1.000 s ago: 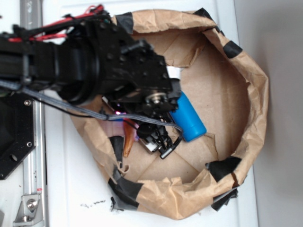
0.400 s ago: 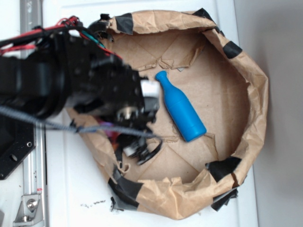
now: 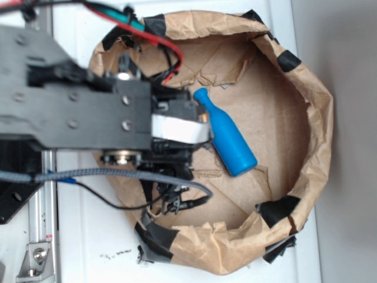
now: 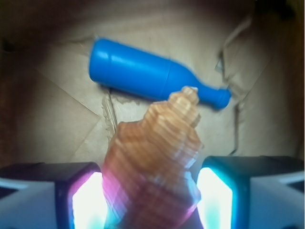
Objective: Grab the shell.
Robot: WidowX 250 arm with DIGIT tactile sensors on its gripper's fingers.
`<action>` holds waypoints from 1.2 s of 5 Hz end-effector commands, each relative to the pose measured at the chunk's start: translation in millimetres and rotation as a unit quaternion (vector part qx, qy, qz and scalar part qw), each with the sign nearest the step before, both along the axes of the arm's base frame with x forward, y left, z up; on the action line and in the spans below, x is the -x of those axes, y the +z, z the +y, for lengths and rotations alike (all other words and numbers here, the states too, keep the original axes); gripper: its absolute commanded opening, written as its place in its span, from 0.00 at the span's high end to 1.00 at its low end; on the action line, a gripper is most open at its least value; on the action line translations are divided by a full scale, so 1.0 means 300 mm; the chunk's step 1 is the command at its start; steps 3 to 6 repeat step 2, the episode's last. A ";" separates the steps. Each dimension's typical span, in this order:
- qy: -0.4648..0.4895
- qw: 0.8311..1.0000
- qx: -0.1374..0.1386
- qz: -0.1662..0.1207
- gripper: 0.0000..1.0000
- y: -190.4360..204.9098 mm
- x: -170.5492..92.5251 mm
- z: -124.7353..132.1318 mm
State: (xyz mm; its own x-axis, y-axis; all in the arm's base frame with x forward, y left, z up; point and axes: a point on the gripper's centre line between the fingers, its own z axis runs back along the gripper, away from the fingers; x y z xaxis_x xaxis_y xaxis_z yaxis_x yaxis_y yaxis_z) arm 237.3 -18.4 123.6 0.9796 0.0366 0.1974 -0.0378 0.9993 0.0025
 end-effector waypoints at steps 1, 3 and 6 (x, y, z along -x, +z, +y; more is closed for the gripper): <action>-0.050 0.999 -0.019 -0.002 1.00 0.147 -0.093 0.037; -0.042 0.999 -0.018 0.019 1.00 0.144 -0.092 0.048; -0.042 0.999 -0.018 0.019 1.00 0.144 -0.092 0.048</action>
